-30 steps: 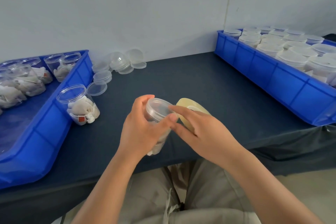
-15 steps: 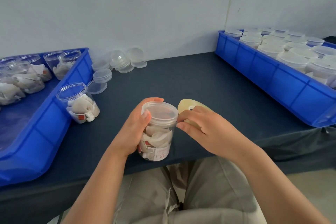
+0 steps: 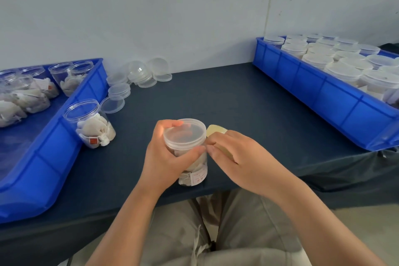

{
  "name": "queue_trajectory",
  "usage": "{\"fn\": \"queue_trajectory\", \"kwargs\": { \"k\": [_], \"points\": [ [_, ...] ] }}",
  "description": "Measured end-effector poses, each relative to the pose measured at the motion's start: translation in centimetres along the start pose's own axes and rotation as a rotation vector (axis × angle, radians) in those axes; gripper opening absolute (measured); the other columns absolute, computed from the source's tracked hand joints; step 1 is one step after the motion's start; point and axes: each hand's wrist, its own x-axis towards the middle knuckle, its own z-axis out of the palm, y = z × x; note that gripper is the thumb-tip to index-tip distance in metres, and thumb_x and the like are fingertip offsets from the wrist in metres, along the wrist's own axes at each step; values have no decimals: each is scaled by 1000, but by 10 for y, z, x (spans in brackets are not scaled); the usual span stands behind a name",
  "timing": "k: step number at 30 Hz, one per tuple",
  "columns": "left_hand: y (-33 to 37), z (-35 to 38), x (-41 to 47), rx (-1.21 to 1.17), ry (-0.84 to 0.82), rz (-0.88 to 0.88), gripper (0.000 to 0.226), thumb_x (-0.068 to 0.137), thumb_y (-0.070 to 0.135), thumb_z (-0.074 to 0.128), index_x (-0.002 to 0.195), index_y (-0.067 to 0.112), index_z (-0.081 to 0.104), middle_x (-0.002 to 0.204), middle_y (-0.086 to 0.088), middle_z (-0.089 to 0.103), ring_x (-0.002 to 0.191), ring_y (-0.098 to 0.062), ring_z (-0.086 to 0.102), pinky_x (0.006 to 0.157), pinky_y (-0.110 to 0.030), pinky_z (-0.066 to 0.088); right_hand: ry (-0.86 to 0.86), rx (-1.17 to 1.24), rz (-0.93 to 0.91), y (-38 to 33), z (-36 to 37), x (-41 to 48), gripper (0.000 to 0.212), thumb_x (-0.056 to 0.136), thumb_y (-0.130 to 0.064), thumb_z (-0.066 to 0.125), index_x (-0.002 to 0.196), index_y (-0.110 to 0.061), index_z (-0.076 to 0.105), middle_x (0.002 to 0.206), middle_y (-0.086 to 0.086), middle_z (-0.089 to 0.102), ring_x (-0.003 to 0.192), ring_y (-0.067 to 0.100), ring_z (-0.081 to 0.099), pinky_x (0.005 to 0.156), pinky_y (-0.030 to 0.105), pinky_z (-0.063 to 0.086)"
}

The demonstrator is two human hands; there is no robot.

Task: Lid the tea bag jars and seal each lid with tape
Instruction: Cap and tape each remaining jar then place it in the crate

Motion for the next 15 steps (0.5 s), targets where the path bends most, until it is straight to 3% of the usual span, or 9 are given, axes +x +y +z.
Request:
{"fn": "queue_trajectory", "kwargs": {
  "k": [5, 9, 15],
  "points": [
    [4, 3, 1, -12, 12, 4, 61, 65, 57, 85, 116, 47, 52, 122, 27, 63, 118, 0, 62, 84, -11, 51, -64, 8, -45, 12, -6, -1, 25, 111, -47, 41, 111, -40, 65, 89, -14, 59, 93, 9, 57, 79, 35, 51],
    [8, 6, 2, -15, 18, -13, 61, 64, 58, 84, 115, 46, 52, 120, 28, 63, 116, 1, 62, 83, -13, 52, -74, 27, -56, 17, -10, -2, 24, 110, -45, 44, 113, -41, 67, 96, -17, 62, 98, 8, 60, 82, 31, 50],
    [15, 11, 3, 46, 45, 12, 60, 63, 61, 84, 112, 48, 51, 117, 32, 63, 112, 3, 63, 80, -9, 50, 94, -85, 72, 7, 1, 1, 22, 111, -46, 42, 109, -42, 64, 90, -16, 59, 88, 9, 58, 70, 31, 52]
  ]
}}
